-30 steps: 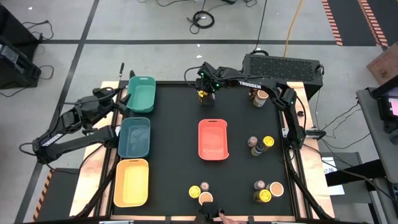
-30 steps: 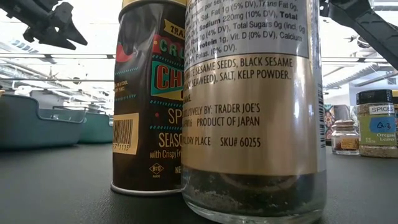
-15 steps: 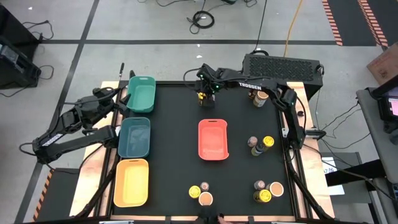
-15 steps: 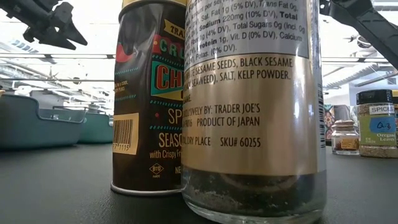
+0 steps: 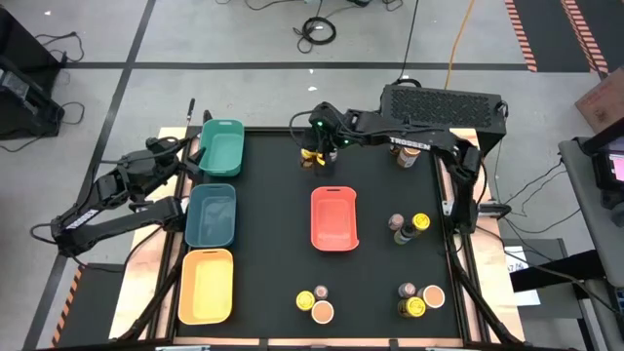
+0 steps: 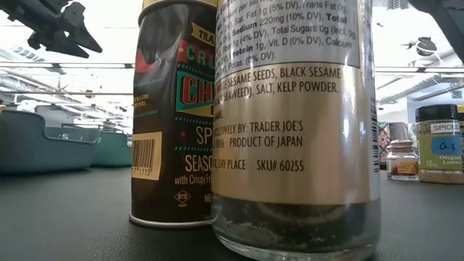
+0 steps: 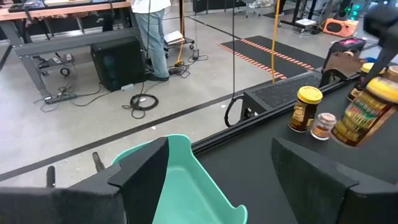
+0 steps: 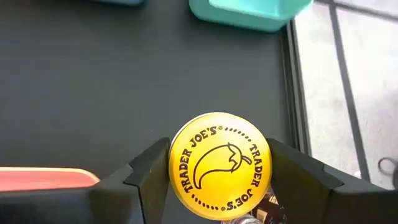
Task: Sort spices by type
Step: Put the yellow seasoning can in the orange bin
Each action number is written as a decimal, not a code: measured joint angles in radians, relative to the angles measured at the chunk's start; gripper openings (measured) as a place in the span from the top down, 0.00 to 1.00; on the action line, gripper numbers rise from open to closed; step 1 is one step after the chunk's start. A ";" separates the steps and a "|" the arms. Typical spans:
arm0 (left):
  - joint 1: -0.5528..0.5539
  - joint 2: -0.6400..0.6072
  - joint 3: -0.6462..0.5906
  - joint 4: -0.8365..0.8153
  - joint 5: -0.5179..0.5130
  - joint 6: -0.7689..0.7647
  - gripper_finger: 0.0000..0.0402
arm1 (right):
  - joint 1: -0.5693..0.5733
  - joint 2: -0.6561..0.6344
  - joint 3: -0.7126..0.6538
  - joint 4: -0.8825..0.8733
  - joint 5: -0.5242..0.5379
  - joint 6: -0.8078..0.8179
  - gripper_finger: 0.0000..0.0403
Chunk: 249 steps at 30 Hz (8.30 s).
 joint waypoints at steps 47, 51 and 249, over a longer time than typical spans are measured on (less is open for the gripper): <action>0.000 0.001 -0.006 0.006 0.009 0.008 0.29 | 0.255 -0.328 -0.460 0.033 -0.013 0.279 0.44; 0.000 0.001 -0.006 0.006 0.009 0.008 0.29 | 0.254 -0.285 -0.460 0.034 -0.012 0.257 0.44; -0.316 0.388 -0.362 0.865 0.473 -0.002 0.29 | 0.446 -0.750 -0.896 -0.648 0.104 2.147 0.28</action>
